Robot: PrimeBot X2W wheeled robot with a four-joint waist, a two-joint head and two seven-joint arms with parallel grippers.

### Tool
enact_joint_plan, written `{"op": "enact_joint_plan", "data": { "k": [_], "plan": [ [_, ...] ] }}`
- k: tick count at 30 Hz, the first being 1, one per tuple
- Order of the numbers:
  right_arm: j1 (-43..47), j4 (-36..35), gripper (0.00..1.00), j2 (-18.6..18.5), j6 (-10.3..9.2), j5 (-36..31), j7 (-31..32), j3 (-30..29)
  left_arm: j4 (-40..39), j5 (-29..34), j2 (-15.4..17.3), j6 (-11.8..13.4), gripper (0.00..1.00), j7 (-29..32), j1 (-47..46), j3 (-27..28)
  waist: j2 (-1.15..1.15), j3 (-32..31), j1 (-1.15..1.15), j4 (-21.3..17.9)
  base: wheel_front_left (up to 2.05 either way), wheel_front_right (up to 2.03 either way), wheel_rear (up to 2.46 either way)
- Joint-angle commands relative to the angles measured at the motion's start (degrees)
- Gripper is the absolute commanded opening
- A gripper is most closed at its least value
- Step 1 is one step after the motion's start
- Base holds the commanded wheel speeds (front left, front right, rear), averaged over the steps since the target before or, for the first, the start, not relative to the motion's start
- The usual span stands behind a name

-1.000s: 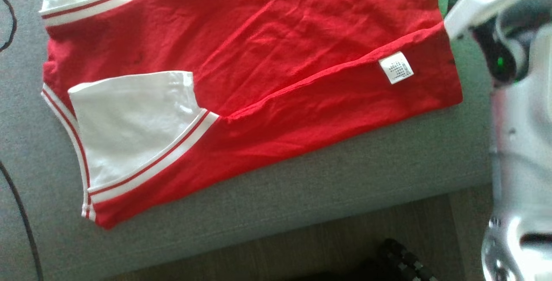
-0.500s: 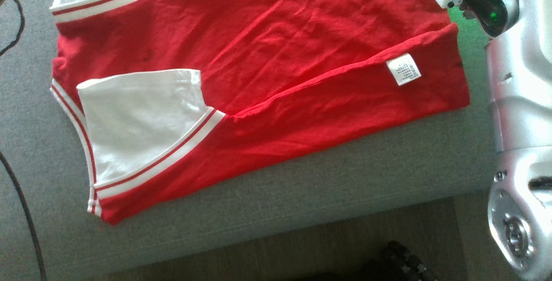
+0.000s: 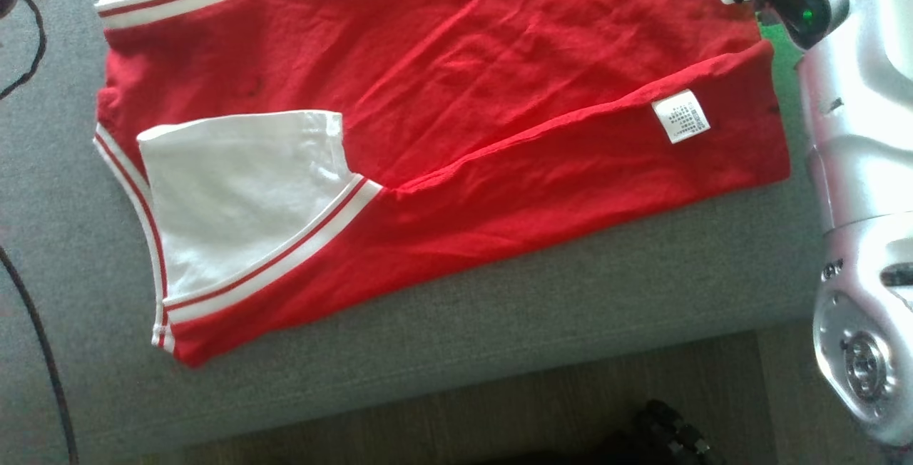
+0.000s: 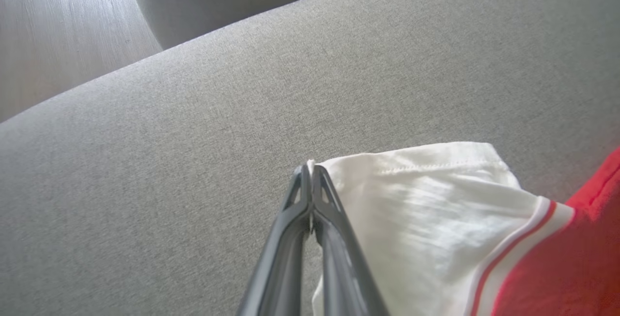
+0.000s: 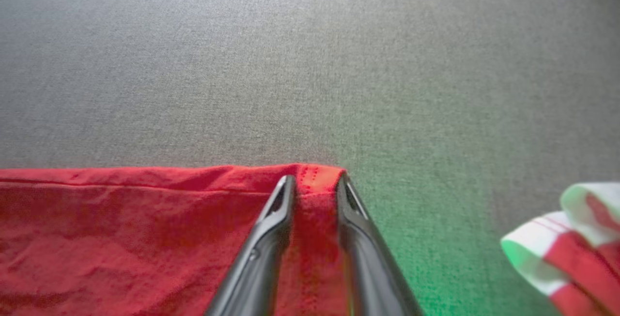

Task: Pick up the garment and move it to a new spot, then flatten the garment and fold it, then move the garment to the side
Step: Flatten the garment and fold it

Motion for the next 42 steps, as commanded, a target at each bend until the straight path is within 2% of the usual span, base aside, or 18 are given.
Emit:
{"op": "enact_joint_plan", "data": {
  "k": [1, 3, 4, 9, 19, 24, 28, 33, 35, 42],
  "plan": [
    [-2.12, -1.30, 0.32, 0.96, -0.02, -0.60, -0.71, 0.53, -1.81, -0.41, 3.05, 0.06, 0.00, -0.11, -3.38, 1.34, 0.00, -0.02, 0.00, 0.05, 0.00, 0.00, 0.00],
    [-2.75, -0.44, 0.07, 0.96, -0.02, -0.83, -1.36, 0.53, -1.76, -0.55, 3.10, 0.06, 0.00, -0.17, -3.40, 1.12, 0.00, -0.05, 0.00, 0.12, 0.00, 0.00, 0.00],
    [-3.02, -0.03, 0.00, 0.96, -0.02, -0.92, -1.62, 0.61, -1.76, -0.62, 3.12, 0.06, 0.00, -0.23, -3.40, 0.99, 0.00, -0.09, 0.00, 0.16, 0.00, 0.00, 0.00],
    [-4.15, 1.49, 0.00, 0.96, -0.02, -1.45, -3.36, 0.30, -2.42, -0.47, 3.62, 0.06, 0.00, -2.21, -3.69, 0.37, 0.00, -0.34, 0.00, 0.34, 0.00, 0.00, 0.00],
    [-7.12, 3.09, 0.00, 0.95, -0.02, -3.32, -8.65, -5.20, -4.21, 1.33, 4.28, 0.06, 0.00, -13.91, -6.05, -1.07, 0.00, -0.82, 0.00, 1.48, 0.00, 0.00, 0.00],
    [-7.50, 4.04, 0.00, 0.52, -0.02, -3.74, -8.33, -4.44, -5.35, 0.25, 5.04, 0.06, 0.00, -17.79, -5.65, -2.95, 0.00, -1.50, 0.00, 2.21, 0.00, 0.00, 0.00],
    [-5.65, 3.26, 0.00, -1.80, -0.02, -1.97, -7.84, -1.16, -9.23, -2.51, 6.93, 0.06, 0.00, -19.75, -3.56, -4.49, 0.00, -2.57, 0.00, 3.30, 0.00, 0.00, 0.00],
    [-1.24, -0.10, 0.00, -6.15, -0.02, 4.52, -5.41, 2.62, -15.80, -4.50, 10.90, 0.06, 0.00, -22.20, 0.65, -4.98, 0.00, -4.71, 0.00, 4.67, 0.00, 0.00, 0.00],
    [-0.10, -1.16, 0.00, -7.03, -0.02, 5.98, -4.76, 3.17, -17.12, -4.96, 11.53, 0.10, 0.00, -22.48, 1.89, -4.87, 0.00, -5.24, 0.00, 4.94, 0.00, 0.00, 0.00],
    [8.20, -10.42, 0.00, -11.55, -0.02, 13.96, -0.04, 5.15, -27.62, -9.02, 15.44, 2.80, 0.00, -24.35, 11.17, -3.29, 0.00, -7.82, 0.00, 6.10, 0.00, 0.00, 0.00]
  ]
}}
